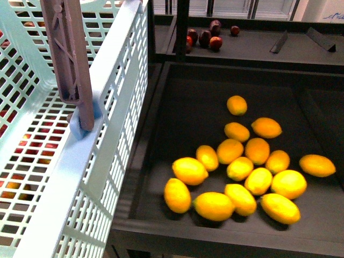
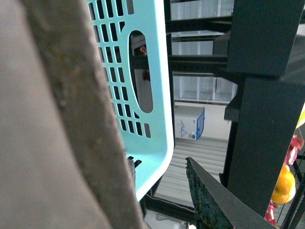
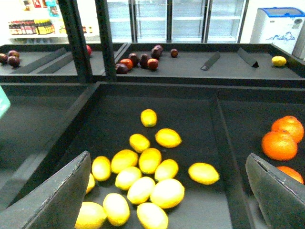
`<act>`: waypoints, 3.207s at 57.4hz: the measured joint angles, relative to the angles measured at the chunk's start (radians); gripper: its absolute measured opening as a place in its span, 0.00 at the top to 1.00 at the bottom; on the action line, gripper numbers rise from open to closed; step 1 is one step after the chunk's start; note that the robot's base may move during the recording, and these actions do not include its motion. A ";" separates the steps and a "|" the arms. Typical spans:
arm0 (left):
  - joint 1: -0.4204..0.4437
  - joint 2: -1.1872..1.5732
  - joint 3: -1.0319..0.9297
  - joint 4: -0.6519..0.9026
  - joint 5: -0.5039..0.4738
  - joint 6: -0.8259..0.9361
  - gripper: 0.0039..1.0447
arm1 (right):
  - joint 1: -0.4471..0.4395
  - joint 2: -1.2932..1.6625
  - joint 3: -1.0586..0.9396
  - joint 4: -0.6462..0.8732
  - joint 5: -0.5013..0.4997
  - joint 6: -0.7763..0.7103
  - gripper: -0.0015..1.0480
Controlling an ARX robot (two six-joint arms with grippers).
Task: Pick lemon and mango into basket
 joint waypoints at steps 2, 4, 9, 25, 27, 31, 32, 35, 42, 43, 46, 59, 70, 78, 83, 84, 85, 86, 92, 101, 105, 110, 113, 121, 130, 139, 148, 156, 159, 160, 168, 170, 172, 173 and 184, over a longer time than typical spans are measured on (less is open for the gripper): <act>0.000 0.000 0.000 0.000 0.000 0.001 0.71 | 0.000 0.000 0.000 0.000 -0.003 0.000 0.08; 0.000 0.000 0.000 0.000 0.000 0.002 0.71 | 0.000 0.000 0.000 0.000 -0.001 0.000 0.08; 0.000 -0.001 0.000 0.000 0.004 -0.002 0.71 | 0.000 0.000 0.000 0.000 0.000 0.000 0.08; 0.000 0.000 0.000 0.000 0.004 -0.001 0.71 | 0.000 0.000 0.000 0.000 -0.002 0.000 0.08; 0.000 0.001 0.000 0.000 0.004 -0.002 0.71 | 0.000 0.001 0.000 0.000 -0.002 0.000 0.08; 0.000 0.000 0.000 0.000 0.001 0.000 0.71 | 0.000 -0.001 0.000 0.000 -0.002 0.000 0.08; 0.001 -0.001 0.000 0.000 0.000 0.000 0.71 | 0.000 0.000 0.000 0.000 -0.003 0.000 0.08; 0.001 -0.001 0.000 0.001 -0.001 0.001 0.71 | 0.000 0.000 0.000 0.000 -0.001 0.000 0.08; 0.003 0.000 0.000 0.001 0.003 0.005 0.71 | -0.001 0.000 0.000 0.000 -0.009 0.000 0.08; 0.003 0.000 0.000 0.001 0.000 0.003 0.71 | -0.002 0.000 0.000 0.000 -0.010 0.000 0.08; 0.010 0.001 0.002 -0.006 -0.010 0.014 0.71 | -0.002 0.000 0.000 0.000 -0.012 0.000 0.08; -0.028 0.192 0.192 -0.124 0.110 0.571 0.71 | -0.002 0.000 0.000 0.000 -0.008 0.000 0.08; -0.074 0.428 0.393 -0.087 0.241 0.660 0.71 | -0.002 0.000 0.000 0.000 -0.006 0.000 0.08; -0.142 0.603 0.558 -0.095 0.372 0.649 0.71 | -0.002 0.000 0.000 0.000 -0.006 0.000 0.08; -0.194 0.710 0.663 -0.136 0.412 0.643 0.72 | -0.002 0.000 0.000 0.000 -0.006 0.000 0.08; -0.205 0.727 0.682 -0.146 0.415 0.642 0.72 | -0.002 0.000 0.000 0.000 -0.006 0.000 0.08; -0.221 0.753 0.710 -0.158 0.421 0.641 0.72 | -0.002 0.000 0.000 0.000 -0.005 0.000 0.08; -0.231 0.769 0.726 -0.164 0.425 0.641 0.72 | -0.002 0.000 0.000 0.000 -0.005 0.000 0.08; -0.304 0.837 0.803 -0.190 0.422 0.639 0.72 | -0.002 0.000 0.000 0.000 -0.004 0.000 0.08; -0.341 0.841 0.821 -0.192 0.427 0.663 0.72 | -0.002 0.000 0.000 0.000 -0.004 0.000 0.08; -0.341 0.841 0.821 -0.192 0.436 0.665 0.72 | -0.002 0.000 0.000 0.000 -0.004 0.000 0.08; -0.341 0.841 0.821 -0.192 0.439 0.665 0.72 | -0.002 0.000 0.000 0.000 -0.004 0.000 0.08; -0.341 0.841 0.821 -0.192 0.439 0.665 0.72 | -0.002 0.000 0.000 0.000 -0.004 0.000 0.08; -0.341 0.841 0.821 -0.192 0.428 0.664 0.72 | -0.045 0.119 0.016 0.064 0.010 0.078 0.08; -0.339 0.841 0.821 -0.192 0.417 0.669 0.72 | -0.259 0.504 0.124 0.415 -0.095 0.187 0.08; -0.339 0.841 0.821 -0.192 0.425 0.669 0.72 | -0.402 0.931 0.324 0.652 -0.102 0.261 0.08; -0.341 0.841 0.821 -0.192 0.432 0.668 0.72 | -0.422 1.371 0.529 0.669 -0.086 0.273 0.08; -0.342 0.841 0.821 -0.192 0.431 0.668 0.72 | -0.414 1.742 0.742 0.534 -0.064 0.343 0.08; -0.341 0.841 0.821 -0.192 0.424 0.668 0.72 | -0.407 1.854 0.812 0.495 -0.062 0.385 0.08; -0.340 0.841 0.821 -0.192 0.423 0.669 0.72 | -0.406 1.875 0.826 0.486 -0.060 0.390 0.08; -0.338 0.841 0.821 -0.192 0.420 0.669 0.72 | -0.372 2.102 1.017 0.378 -0.014 0.520 0.08; -0.339 0.841 0.821 -0.192 0.423 0.669 0.72 | -0.366 2.148 1.064 0.351 -0.005 0.553 0.08; -0.340 0.841 0.821 -0.192 0.425 0.669 0.72 | -0.359 2.191 1.110 0.326 0.010 0.579 0.08; -0.340 0.841 0.821 -0.192 0.426 0.669 0.72 | -0.355 2.219 1.141 0.308 0.019 0.595 0.08; -0.340 0.841 0.821 -0.192 0.427 0.669 0.72 | -0.326 2.398 1.352 0.210 0.039 0.737 0.08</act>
